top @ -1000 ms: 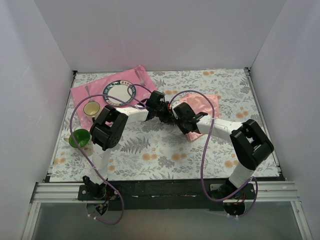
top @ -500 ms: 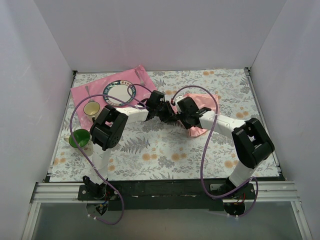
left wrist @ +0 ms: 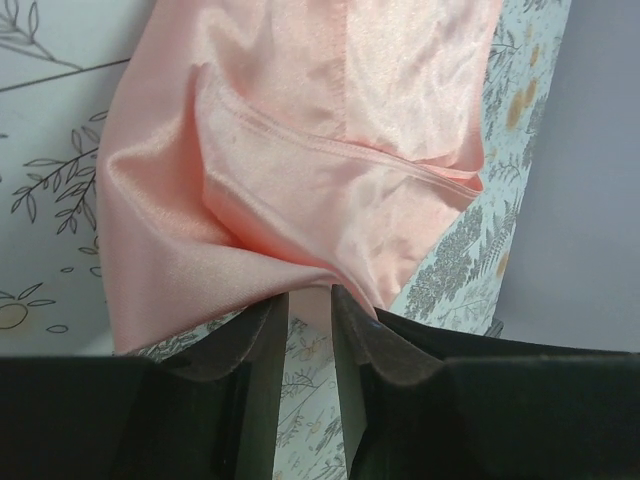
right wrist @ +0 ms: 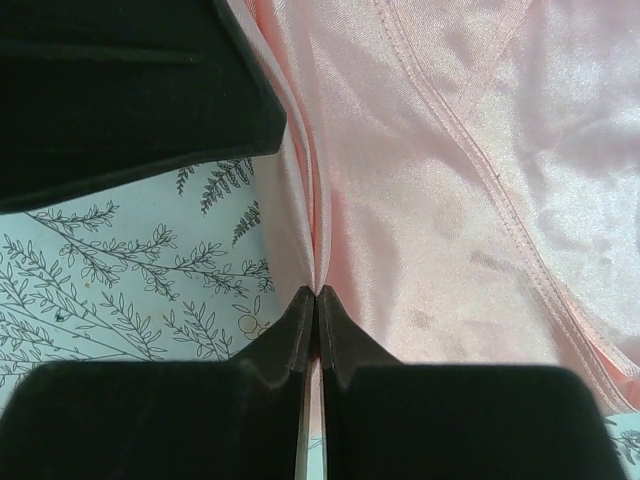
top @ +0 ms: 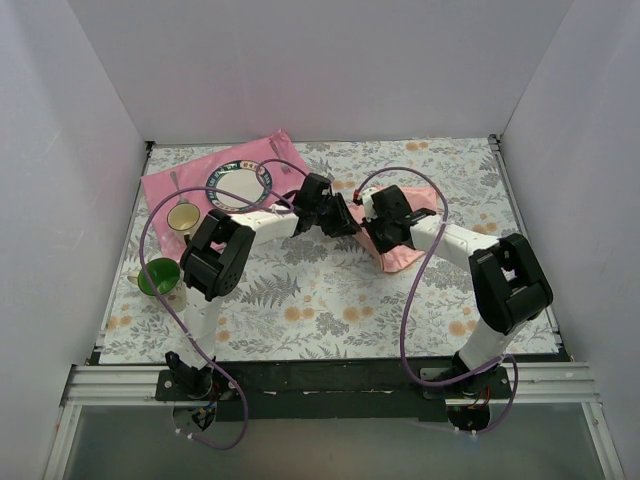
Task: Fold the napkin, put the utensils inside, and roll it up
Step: Roll the napkin with the utensil
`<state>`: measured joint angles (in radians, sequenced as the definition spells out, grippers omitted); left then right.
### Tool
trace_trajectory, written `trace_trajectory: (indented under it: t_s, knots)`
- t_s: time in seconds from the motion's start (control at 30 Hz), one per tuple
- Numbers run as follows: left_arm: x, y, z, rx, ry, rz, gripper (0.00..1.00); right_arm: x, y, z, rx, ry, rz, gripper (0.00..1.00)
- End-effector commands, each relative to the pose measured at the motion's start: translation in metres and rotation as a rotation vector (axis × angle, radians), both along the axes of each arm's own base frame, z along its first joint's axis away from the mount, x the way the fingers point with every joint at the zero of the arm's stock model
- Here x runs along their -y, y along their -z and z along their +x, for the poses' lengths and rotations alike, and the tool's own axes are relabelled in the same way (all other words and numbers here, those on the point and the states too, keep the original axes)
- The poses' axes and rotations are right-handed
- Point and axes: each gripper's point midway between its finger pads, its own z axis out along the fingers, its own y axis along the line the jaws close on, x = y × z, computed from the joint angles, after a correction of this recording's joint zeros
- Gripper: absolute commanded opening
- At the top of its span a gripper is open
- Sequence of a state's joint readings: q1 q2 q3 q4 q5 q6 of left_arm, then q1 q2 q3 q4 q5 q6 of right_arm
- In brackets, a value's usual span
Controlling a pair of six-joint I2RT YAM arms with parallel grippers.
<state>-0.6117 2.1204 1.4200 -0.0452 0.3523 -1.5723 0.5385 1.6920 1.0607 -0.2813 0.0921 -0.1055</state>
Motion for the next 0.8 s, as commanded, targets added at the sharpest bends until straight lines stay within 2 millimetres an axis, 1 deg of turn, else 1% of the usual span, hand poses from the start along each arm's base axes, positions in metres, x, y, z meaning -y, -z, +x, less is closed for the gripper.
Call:
trace_trajectory:
  t_s: [0.0, 0.03, 0.07, 0.13, 0.17, 0.23, 0.43, 0.5, 0.57, 0.6, 0.67, 0.7, 0.77]
  knots:
    - [0.010, -0.018, 0.012, 0.068, 0.021, -0.012, 0.24, -0.006, -0.011, 0.016, 0.015, -0.009, 0.086, 0.07]
    - [0.011, -0.017, 0.012, 0.065, 0.024, -0.011, 0.24, -0.008, -0.009, 0.015, 0.001, -0.018, 0.105, 0.07]
    - [0.012, -0.014, 0.013, 0.060, 0.027, -0.013, 0.24, -0.005, -0.009, 0.018, -0.003, -0.011, 0.114, 0.07]
    - [0.015, -0.016, 0.015, 0.066, 0.035, -0.020, 0.24, -0.005, -0.007, 0.019, -0.015, -0.011, 0.126, 0.07]
    - [0.015, -0.013, 0.016, 0.063, 0.037, -0.018, 0.24, -0.003, -0.007, 0.021, -0.020, -0.006, 0.131, 0.06]
    - [0.018, -0.014, 0.017, 0.068, 0.043, -0.021, 0.24, -0.002, -0.005, 0.022, -0.031, -0.001, 0.149, 0.06]
    - [0.023, -0.014, 0.022, 0.088, 0.054, -0.024, 0.24, 0.009, 0.001, 0.027, -0.075, 0.023, 0.191, 0.06]
    - [0.023, -0.013, 0.022, 0.088, 0.056, -0.022, 0.24, 0.007, -0.001, 0.027, -0.087, 0.019, 0.223, 0.07]
    - [0.025, -0.015, 0.022, 0.099, 0.059, -0.021, 0.24, 0.013, -0.002, 0.030, -0.094, 0.034, 0.244, 0.07]
    - [0.025, -0.016, 0.022, 0.105, 0.060, -0.020, 0.24, 0.011, -0.002, 0.029, -0.113, 0.027, 0.264, 0.08]
    - [0.026, -0.022, 0.022, 0.117, 0.061, -0.021, 0.24, 0.012, -0.005, 0.032, -0.123, 0.030, 0.293, 0.08]
    - [0.027, -0.023, 0.022, 0.121, 0.063, -0.020, 0.25, 0.008, -0.005, 0.031, -0.135, 0.024, 0.316, 0.08]
    - [0.029, -0.029, 0.020, 0.127, 0.067, -0.022, 0.28, 0.009, -0.006, 0.031, -0.141, 0.024, 0.331, 0.11]
